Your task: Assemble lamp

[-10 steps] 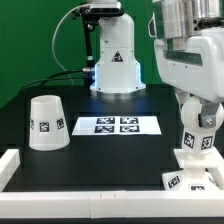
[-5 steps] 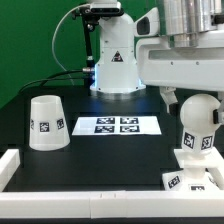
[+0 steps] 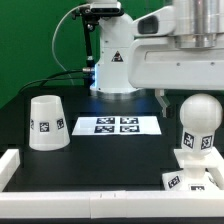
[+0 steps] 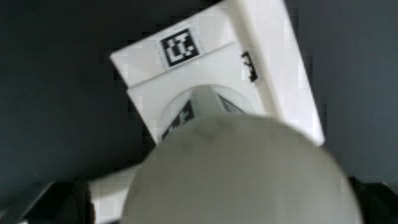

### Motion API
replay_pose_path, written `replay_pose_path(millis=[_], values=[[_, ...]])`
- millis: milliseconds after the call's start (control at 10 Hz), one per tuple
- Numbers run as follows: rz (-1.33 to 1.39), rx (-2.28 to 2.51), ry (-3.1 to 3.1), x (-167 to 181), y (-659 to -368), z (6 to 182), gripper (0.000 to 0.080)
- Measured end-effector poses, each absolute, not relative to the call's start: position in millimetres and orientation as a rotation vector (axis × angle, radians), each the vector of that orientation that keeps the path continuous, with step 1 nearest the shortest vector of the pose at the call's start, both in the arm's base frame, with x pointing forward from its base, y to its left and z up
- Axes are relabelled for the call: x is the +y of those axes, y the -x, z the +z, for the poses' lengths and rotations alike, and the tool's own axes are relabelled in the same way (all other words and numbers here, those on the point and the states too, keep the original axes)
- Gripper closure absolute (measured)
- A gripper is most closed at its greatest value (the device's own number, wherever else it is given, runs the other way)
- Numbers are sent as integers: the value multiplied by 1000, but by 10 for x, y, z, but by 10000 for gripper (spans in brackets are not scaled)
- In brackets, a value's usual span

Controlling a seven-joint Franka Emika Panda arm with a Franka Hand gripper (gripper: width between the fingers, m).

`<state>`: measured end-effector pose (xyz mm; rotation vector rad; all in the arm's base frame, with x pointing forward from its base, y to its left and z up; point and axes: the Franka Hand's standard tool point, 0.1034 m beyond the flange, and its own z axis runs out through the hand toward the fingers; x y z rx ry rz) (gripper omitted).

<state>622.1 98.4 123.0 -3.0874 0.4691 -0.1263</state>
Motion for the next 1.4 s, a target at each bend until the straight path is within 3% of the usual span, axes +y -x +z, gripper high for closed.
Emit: replay_pose_path(millis=[200, 300, 400, 500, 1000, 1400], values=[[-158, 52, 3151, 960, -6231, 1217, 101], [-157, 94, 3148, 955, -6229, 1213, 101], [-158, 127, 3146, 959, -6229, 1213, 228], [-158, 177, 3141, 959, -6229, 1212, 228], [-169, 1003, 2967, 958, -6216, 1213, 226], [-48, 1855, 2442, 977, -6208, 1196, 225]])
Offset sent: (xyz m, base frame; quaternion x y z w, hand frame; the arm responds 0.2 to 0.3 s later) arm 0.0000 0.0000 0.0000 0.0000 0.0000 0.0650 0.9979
